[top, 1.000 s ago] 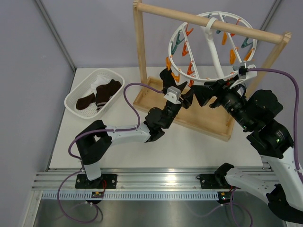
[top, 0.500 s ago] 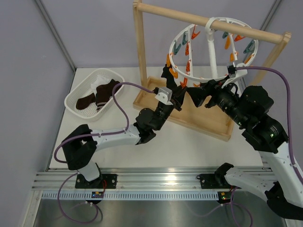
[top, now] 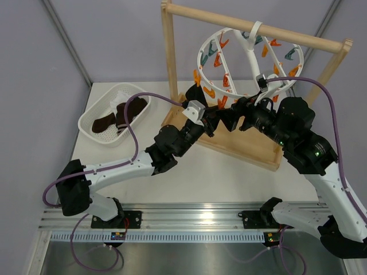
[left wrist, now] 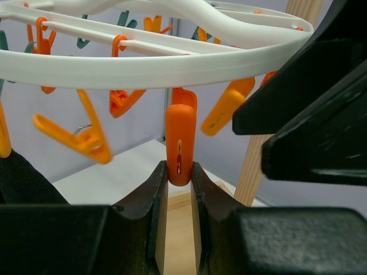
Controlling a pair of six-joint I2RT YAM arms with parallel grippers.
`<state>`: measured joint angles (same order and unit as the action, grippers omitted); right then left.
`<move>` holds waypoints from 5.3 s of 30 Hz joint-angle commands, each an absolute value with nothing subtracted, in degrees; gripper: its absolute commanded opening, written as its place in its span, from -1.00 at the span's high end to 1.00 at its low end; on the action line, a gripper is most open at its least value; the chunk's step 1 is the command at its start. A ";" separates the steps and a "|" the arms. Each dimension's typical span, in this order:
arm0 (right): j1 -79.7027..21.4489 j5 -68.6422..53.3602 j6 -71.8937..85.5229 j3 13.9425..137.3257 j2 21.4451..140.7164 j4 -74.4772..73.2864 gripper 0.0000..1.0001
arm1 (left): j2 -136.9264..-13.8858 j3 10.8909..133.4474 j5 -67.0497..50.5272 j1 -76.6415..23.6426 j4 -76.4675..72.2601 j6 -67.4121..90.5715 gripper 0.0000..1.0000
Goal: Clip the socks to the hanger
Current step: Open the clamp at the hanger, then pick up the sock from the bin.
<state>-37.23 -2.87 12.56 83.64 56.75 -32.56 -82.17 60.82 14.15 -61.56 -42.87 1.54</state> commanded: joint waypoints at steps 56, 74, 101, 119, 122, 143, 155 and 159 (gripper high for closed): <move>-37.53 11.07 14.76 73.30 53.62 -14.07 -0.22 | -79.89 68.38 1.32 -61.44 -28.56 8.35 0.90; -37.53 12.65 15.12 70.67 52.56 -8.80 0.01 | -80.86 68.29 -2.72 -61.26 -28.48 9.84 0.92; -37.53 16.79 19.34 68.38 51.24 -5.19 0.42 | -82.97 67.50 -4.57 -61.26 -30.23 12.66 0.95; -37.53 18.72 16.00 65.75 51.24 -8.26 1.00 | -74.98 61.35 4.47 -59.59 -17.00 17.39 -0.78; -37.53 19.07 15.30 64.25 51.59 -7.03 1.00 | -71.99 60.12 6.85 -56.35 -8.90 22.40 -0.86; -37.53 24.69 10.82 57.57 54.84 -5.79 1.00 | -68.55 66.62 7.12 -30.95 29.17 29.01 -0.96; -37.53 21.62 4.57 51.77 53.00 2.37 0.99 | -79.70 75.49 6.24 -16.79 38.84 27.25 -0.96; -37.53 21.01 4.31 51.24 53.26 3.42 1.00 | -84.37 80.75 7.21 -13.63 40.87 26.63 -0.95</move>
<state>-37.43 22.52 5.74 53.15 52.77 6.66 -81.78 75.42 6.66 -15.38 38.76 28.16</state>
